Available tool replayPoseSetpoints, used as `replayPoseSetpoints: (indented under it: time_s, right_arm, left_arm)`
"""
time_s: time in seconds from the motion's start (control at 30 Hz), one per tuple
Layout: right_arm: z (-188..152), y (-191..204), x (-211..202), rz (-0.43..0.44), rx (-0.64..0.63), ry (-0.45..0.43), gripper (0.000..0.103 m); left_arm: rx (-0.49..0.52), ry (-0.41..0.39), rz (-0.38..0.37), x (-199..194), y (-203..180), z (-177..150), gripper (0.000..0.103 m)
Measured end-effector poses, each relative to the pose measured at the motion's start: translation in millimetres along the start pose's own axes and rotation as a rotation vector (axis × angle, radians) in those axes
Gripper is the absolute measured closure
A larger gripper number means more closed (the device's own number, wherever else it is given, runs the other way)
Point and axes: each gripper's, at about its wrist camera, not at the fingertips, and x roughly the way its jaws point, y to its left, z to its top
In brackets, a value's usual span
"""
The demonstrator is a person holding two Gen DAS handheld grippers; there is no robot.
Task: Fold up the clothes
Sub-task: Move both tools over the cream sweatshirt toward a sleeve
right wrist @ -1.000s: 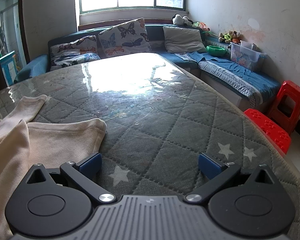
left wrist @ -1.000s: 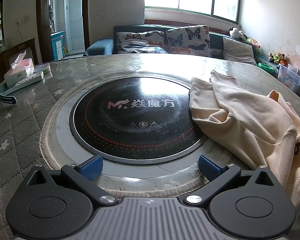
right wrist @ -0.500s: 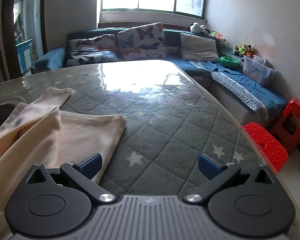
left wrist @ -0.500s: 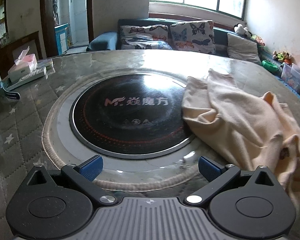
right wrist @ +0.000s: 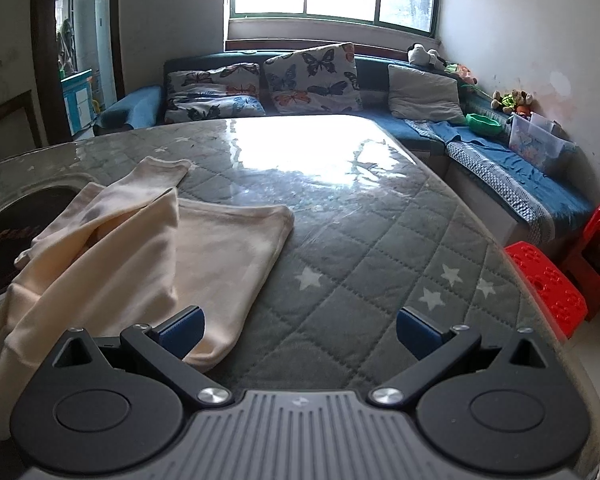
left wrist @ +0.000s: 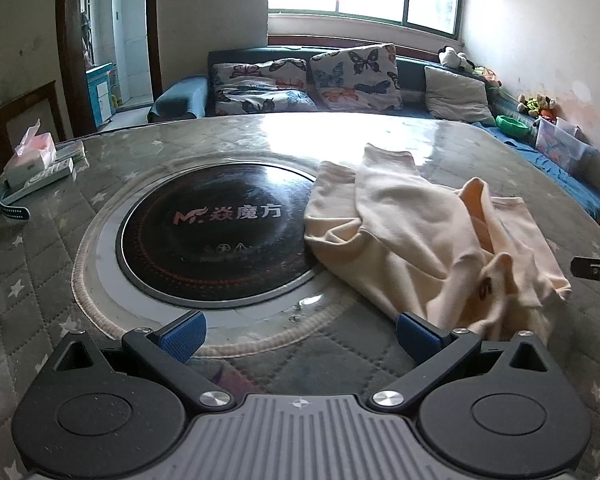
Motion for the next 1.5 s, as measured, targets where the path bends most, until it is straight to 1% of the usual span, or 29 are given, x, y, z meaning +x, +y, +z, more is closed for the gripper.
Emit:
replayPoseSetpoints:
  time_s: [0.2, 0.33, 0.67, 1.3, 1.5]
  right_arm:
    - [-8.7, 7.6, -5.6, 0.023, -0.002, 0.01, 0.0]
    - [-13.2, 11.2, -9.3, 0.037, -0.011, 0.01, 0.0]
    - [-19.7, 12.3, -16.9, 0.079, 0.002, 0.007, 0.0]
    - [-12.0, 16.4, -15.9, 0.106, -0.017, -0.008, 0.001]
    - [-5.7, 20.9, -11.9, 0.12, -0.038, -0.007, 0.005]
  left_arm:
    - [-0.008, 0.023, -0.009, -3.2, -6.3, -2.2, 0.0]
    - [-0.002, 0.042, 0.002, -3.2, -10.7, -1.8, 0.0]
    - [0.025, 0.053, 0.005, -6.6, -21.1, 0.1, 0.0]
    - [0.054, 0.065, -0.006, -0.6, -34.1, 13.1, 0.0]
    - [0.065, 0.052, -0.015, 1.6, -35.5, 22.3, 0.0]
